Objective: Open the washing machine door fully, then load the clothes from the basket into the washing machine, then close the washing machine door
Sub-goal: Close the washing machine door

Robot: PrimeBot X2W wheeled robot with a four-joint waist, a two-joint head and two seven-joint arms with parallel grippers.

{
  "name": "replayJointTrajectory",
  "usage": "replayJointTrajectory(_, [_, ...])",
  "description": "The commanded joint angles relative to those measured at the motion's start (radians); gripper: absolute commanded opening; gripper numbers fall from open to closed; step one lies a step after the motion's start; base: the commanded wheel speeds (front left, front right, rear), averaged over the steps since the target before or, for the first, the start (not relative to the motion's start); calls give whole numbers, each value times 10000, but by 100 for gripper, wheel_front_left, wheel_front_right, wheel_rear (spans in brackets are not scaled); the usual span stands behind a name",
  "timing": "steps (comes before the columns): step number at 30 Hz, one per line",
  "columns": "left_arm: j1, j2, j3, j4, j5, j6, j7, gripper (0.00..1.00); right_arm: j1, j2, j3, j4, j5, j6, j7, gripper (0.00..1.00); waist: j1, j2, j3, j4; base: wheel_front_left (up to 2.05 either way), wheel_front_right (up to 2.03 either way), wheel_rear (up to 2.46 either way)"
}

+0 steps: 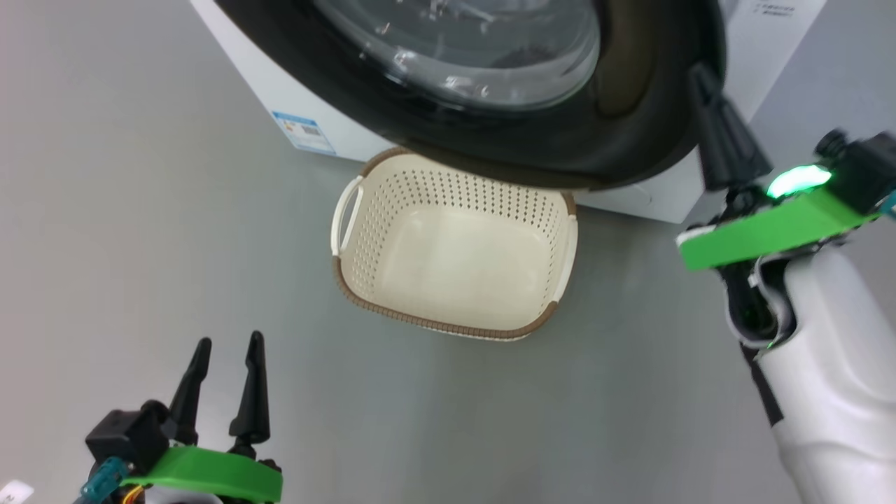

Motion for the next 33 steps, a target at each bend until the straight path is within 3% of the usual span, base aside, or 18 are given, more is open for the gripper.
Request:
replayJointTrajectory(1, [-261,126,266,-256,-67,-15,-67,100,-344,65,-50,-128,-91,14,-46,0,-1,0,296,176,0,0,0])
replayJointTrajectory(25, [-989,126,-282,-441,-464,-15,-67,100,-2842,-29,-1526,734,-734,14,-46,0,-1,0,1331,770,0,0,0])
replayJointTrajectory(33, [-930,126,-234,-281,-349,-15,-67,100,-2171,-113,-958,549,-743,14,-46,2,-1,0,948,703,0,0,0])
